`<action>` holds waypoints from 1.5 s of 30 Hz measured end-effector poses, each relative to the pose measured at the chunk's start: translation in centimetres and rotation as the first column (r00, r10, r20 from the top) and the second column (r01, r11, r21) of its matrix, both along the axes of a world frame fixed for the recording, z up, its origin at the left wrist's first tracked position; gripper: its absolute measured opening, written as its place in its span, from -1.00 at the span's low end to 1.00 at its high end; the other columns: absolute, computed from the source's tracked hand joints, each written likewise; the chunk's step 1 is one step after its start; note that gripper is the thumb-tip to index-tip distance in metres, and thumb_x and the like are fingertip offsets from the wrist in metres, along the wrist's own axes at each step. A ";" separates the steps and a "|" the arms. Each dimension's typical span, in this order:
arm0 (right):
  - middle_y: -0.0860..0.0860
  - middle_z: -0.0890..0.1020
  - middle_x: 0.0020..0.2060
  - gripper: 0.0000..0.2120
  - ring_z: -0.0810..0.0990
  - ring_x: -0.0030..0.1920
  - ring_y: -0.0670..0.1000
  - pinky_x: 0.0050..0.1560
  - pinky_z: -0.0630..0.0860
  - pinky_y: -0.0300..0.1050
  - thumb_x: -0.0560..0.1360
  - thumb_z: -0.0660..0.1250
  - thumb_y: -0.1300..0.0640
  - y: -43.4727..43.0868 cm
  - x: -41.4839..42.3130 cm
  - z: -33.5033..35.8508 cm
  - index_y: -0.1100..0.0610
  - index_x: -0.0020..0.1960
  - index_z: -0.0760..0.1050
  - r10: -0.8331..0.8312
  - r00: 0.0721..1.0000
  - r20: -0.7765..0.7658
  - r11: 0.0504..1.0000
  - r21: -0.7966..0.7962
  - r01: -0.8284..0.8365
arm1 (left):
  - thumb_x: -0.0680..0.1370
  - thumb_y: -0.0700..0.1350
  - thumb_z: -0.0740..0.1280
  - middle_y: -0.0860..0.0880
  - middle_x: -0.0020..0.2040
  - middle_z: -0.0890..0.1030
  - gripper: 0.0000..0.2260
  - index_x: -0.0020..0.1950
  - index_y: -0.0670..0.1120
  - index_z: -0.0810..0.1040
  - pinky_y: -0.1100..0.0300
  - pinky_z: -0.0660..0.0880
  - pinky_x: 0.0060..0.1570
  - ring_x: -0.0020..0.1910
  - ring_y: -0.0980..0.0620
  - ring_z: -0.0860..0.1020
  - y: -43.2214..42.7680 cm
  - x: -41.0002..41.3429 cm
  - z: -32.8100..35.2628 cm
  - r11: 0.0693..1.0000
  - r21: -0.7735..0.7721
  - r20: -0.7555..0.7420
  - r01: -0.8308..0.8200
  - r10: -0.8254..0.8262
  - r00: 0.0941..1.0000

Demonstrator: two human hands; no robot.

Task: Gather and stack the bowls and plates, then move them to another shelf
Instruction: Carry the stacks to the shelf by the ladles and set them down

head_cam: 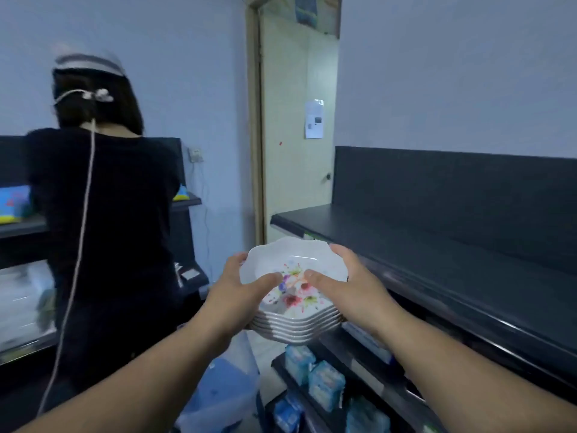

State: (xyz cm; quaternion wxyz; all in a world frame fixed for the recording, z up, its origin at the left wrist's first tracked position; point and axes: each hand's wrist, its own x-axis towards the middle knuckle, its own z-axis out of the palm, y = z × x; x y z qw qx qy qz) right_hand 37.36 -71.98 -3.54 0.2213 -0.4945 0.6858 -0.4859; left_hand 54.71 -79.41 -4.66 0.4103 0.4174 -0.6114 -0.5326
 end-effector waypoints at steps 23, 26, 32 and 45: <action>-0.31 0.54 0.02 -0.22 0.53 0.01 -0.28 -0.15 0.49 -0.36 0.25 0.56 0.13 -16.1 66.5 -6.4 -0.30 0.27 0.22 0.820 0.566 0.086 0.555 0.128 -0.822 | 0.25 0.10 0.59 0.46 0.03 0.49 -0.33 0.07 0.56 0.22 0.47 0.44 -0.08 0.04 0.47 0.47 1.7 66.9 -3.8 0.803 -0.217 0.343 -0.555 0.595 0.726; -0.39 0.46 -0.03 -0.19 0.46 -0.04 -0.35 -0.23 0.40 -0.43 0.29 0.54 0.16 -17.7 71.3 -6.8 -0.31 0.31 0.16 0.867 0.490 0.089 0.481 0.111 -0.870 | 0.23 0.12 0.60 0.44 0.06 0.47 -0.32 0.10 0.50 0.22 0.53 0.40 -0.18 0.04 0.49 0.44 1.1 70.8 -4.5 0.764 -0.245 0.352 -0.597 0.644 0.680; -0.47 0.54 0.01 -0.08 0.52 0.09 -0.38 -0.01 0.46 -0.40 0.14 0.67 0.00 -22.7 78.4 -7.4 -0.49 0.22 0.17 0.962 0.267 0.063 0.258 0.128 -0.958 | 0.13 0.13 0.64 0.39 0.20 0.43 -0.14 0.25 0.45 0.20 0.35 0.44 0.13 0.24 0.33 0.42 -1.6 77.4 -5.6 0.752 -0.274 0.379 -0.599 0.657 0.652; -0.38 0.54 0.11 -0.08 0.50 0.13 -0.40 -0.06 0.43 -0.50 0.15 0.68 0.06 -29.3 98.3 -8.6 -0.44 0.24 0.19 0.995 -0.050 0.086 -0.061 0.136 -0.989 | 0.18 -0.04 0.66 0.24 0.24 0.47 -0.10 0.36 0.28 0.21 0.32 0.49 0.11 0.25 0.26 0.45 -4.1 94.0 -7.9 0.609 -0.243 0.319 -0.755 0.785 0.531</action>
